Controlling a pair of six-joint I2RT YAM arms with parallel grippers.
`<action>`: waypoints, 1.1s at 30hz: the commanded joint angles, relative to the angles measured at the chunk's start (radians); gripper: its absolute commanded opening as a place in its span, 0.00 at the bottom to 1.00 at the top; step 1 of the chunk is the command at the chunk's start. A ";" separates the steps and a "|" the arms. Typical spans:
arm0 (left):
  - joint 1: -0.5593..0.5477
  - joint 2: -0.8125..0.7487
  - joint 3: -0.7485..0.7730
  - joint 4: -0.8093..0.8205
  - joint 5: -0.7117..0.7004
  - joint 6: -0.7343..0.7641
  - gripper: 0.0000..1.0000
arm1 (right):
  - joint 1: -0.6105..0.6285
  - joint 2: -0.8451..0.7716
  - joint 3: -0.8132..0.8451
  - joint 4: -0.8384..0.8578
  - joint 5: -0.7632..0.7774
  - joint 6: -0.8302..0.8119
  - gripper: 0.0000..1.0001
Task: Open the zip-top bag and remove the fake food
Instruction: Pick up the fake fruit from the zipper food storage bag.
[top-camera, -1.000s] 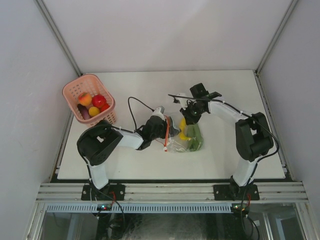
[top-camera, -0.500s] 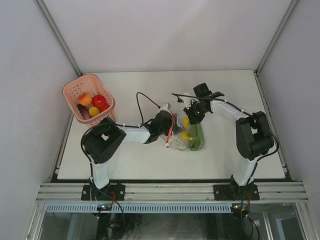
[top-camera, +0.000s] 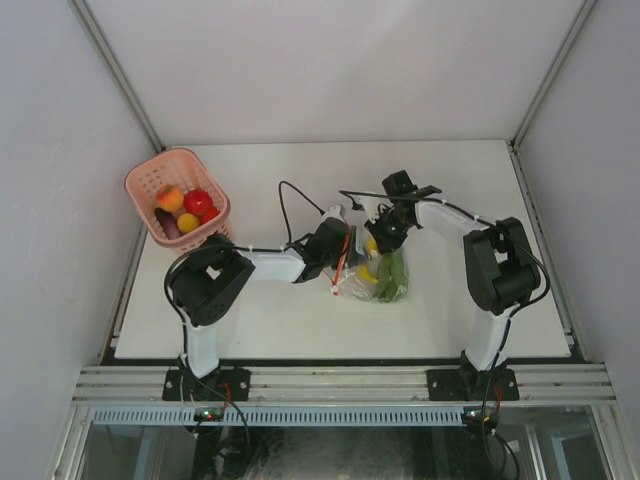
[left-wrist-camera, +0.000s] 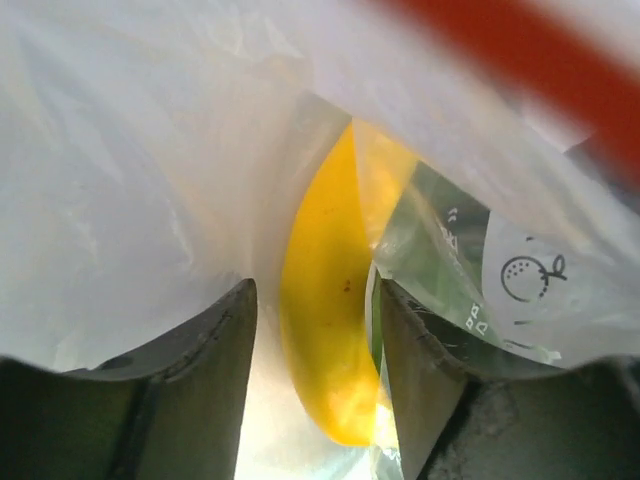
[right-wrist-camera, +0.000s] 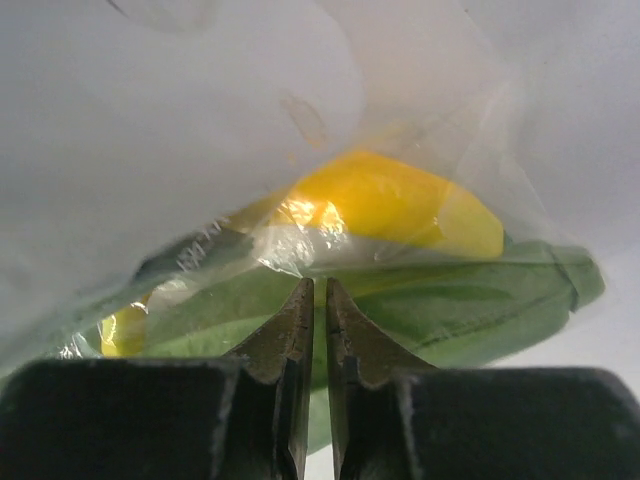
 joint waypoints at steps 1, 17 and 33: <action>-0.011 0.050 0.065 -0.097 -0.067 0.047 0.59 | 0.012 0.014 0.019 -0.023 0.007 0.006 0.08; 0.002 -0.132 -0.009 -0.186 -0.239 0.149 0.15 | -0.003 0.017 0.021 -0.025 0.005 0.005 0.08; 0.104 -0.386 -0.199 -0.179 -0.206 0.178 0.01 | 0.000 0.015 0.021 -0.024 0.002 0.004 0.08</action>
